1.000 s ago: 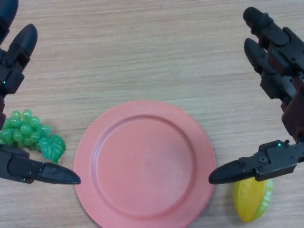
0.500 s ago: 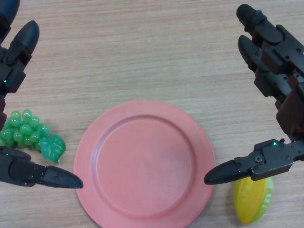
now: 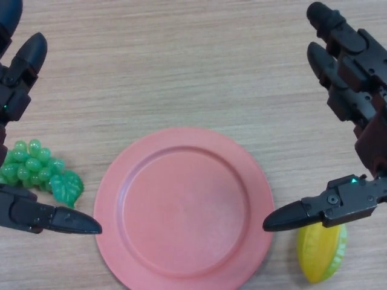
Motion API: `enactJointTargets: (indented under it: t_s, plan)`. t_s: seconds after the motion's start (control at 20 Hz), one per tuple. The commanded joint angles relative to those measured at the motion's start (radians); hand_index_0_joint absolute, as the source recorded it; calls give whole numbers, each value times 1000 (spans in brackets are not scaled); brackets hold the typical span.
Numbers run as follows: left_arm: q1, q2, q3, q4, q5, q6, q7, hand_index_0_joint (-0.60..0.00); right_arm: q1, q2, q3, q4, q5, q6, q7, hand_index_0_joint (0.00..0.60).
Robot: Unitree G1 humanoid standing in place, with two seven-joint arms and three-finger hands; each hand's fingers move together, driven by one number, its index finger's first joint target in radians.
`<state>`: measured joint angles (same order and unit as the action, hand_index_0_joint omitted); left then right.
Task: Pick up the green grapes and place it on the plate
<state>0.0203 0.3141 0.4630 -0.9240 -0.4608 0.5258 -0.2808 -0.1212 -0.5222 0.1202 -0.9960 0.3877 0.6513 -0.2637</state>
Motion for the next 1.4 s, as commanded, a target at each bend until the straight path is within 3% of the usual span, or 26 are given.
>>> enactJointTargets:
  t_s: [0.05,0.3,0.5,0.7,0.75,0.85,1.05,1.2,1.4]
  plan:
    - [-18,44,77,-29,-32,-96,20,0,-23,-24,-68,-51,-16,-104,-25,0]
    - [-13,37,72,-21,-26,-108,18,0,-33,-30,-65,-51,-13,-95,-29,0]
    - [-36,49,59,92,62,-217,-6,0,-27,-33,-65,-51,-13,-103,-30,0]
    - [-104,139,97,368,214,-409,-16,0,-12,-21,-73,-51,-21,-110,-14,0]
    - [-109,177,73,483,379,-538,-31,0,-11,-22,-79,-51,-15,-113,-11,0]
    - [-113,219,66,615,568,-669,-56,0,-1,-20,-92,-51,-10,-115,-7,0]
    - [-102,282,51,768,841,-740,-161,0,15,-8,-104,-51,-20,-119,10,0]
    - [-99,296,46,825,959,-773,-192,0,15,-12,-116,-51,-8,-114,11,0]
    - [-113,308,2,923,1081,-833,-117,0,21,-21,-124,-51,-7,-125,8,0]
